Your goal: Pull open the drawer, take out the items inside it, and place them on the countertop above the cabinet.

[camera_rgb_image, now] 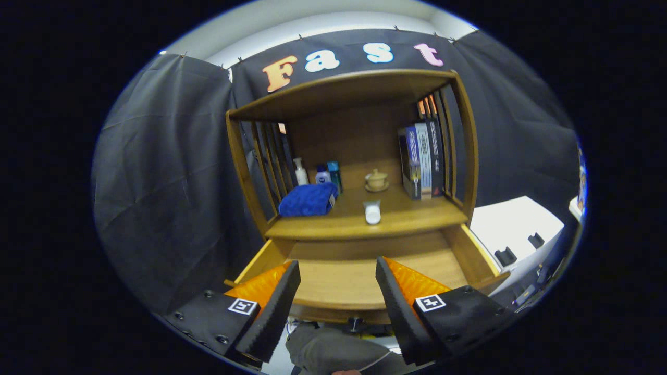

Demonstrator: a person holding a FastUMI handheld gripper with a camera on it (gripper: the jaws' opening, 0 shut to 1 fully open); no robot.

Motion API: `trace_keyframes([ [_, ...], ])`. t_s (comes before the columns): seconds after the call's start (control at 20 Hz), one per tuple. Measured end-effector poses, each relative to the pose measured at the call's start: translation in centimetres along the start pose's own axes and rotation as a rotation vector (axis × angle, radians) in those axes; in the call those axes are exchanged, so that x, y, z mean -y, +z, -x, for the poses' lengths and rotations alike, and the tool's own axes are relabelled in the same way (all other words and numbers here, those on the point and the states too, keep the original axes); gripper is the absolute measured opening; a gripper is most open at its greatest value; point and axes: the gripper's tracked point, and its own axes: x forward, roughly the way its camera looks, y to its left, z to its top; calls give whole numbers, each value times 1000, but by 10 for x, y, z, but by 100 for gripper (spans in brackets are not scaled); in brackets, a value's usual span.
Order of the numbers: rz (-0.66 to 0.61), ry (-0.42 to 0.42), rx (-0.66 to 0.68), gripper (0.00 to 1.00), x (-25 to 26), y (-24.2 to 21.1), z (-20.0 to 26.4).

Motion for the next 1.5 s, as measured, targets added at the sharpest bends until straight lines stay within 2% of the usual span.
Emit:
trace_keyframes([
  [0.2, 27, -75, -56, 94, 28, -50, -4],
  [0.35, 88, -77, -88, 97, 23, -82, -5],
  [0.45, 120, -89, -74, 98, 21, -88, -11],
  [0.6, 95, -96, -93, 98, 15, -105, -25],
  [1.05, 68, -179, -56, 95, 26, -107, -49],
  [1.2, 27, -182, -69, 95, 29, -103, -56],
  [1.5, 58, -192, -57, 97, 29, -96, -70],
])
